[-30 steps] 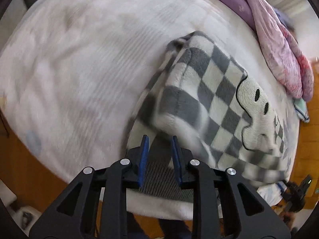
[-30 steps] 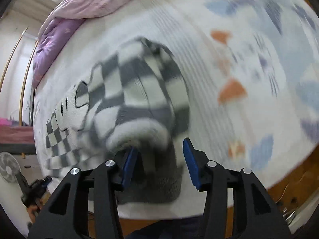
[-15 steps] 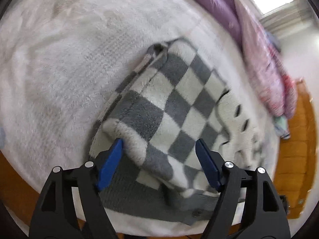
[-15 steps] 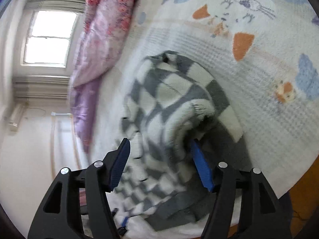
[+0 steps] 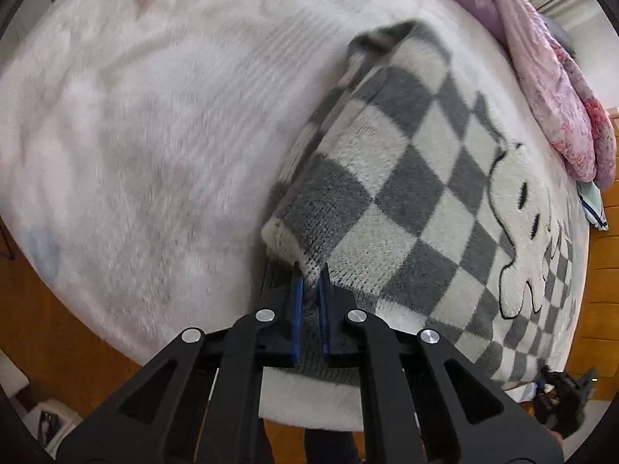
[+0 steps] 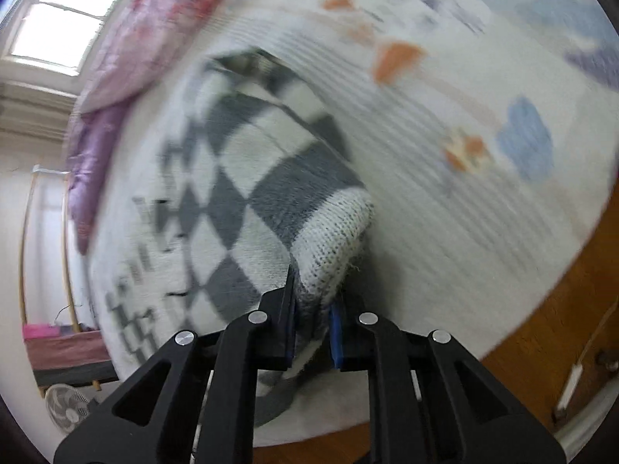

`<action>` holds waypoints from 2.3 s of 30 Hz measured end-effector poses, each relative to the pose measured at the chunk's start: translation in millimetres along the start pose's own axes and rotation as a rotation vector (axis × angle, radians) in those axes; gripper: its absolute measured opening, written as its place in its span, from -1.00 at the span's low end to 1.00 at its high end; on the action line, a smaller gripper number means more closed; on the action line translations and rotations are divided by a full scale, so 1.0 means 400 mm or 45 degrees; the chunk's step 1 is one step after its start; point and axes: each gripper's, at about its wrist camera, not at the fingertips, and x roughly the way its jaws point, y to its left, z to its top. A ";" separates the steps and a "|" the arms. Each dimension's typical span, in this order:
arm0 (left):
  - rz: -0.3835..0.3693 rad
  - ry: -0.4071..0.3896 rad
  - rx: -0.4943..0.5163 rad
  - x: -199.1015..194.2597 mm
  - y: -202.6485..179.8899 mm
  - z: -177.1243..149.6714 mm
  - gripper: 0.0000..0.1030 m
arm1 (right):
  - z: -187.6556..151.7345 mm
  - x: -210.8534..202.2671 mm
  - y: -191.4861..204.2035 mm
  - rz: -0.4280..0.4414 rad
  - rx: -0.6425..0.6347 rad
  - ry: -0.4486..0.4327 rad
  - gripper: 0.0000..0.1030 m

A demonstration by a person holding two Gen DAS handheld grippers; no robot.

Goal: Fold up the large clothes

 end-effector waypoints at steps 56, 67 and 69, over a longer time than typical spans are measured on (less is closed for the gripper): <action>-0.271 0.074 -0.139 0.145 0.080 -0.005 -0.28 | -0.318 0.241 0.403 -0.035 -0.874 0.158 -0.49; -0.495 0.083 -0.102 0.005 0.059 0.013 -0.66 | -0.610 0.155 0.504 0.257 -1.423 0.100 0.31; -0.538 0.086 -0.104 -0.018 0.052 0.018 -0.66 | -0.653 0.159 0.509 0.267 -1.468 0.075 0.35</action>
